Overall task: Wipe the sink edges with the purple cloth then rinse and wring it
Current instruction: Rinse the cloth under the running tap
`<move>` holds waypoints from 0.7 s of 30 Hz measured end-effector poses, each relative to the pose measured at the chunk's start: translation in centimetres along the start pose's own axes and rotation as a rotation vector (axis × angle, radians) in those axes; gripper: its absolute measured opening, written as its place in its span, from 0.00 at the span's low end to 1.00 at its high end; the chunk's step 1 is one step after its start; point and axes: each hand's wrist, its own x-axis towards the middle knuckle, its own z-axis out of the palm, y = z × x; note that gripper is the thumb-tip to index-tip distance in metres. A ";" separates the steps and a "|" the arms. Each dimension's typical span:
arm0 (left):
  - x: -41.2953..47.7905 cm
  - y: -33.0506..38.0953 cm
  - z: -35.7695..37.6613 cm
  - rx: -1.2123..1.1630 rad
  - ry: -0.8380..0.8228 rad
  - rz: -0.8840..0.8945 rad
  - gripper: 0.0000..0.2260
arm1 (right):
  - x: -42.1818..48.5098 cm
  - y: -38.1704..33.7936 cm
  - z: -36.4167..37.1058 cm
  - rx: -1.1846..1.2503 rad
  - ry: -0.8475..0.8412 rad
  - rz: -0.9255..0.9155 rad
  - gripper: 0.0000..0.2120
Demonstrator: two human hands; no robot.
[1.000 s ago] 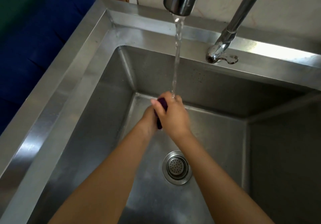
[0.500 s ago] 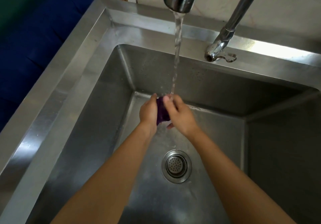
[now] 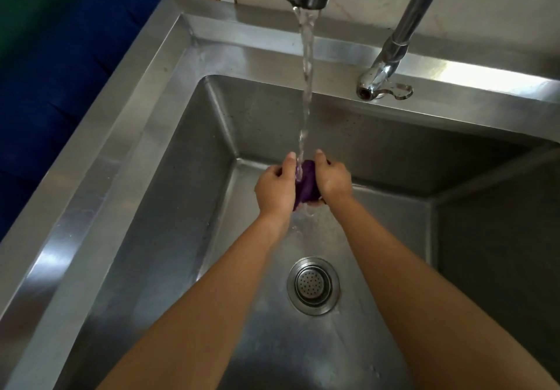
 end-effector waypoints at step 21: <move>-0.3 -0.7 -1.1 -0.174 -0.116 -0.125 0.14 | -1.7 0.1 0.7 0.118 0.008 -0.118 0.19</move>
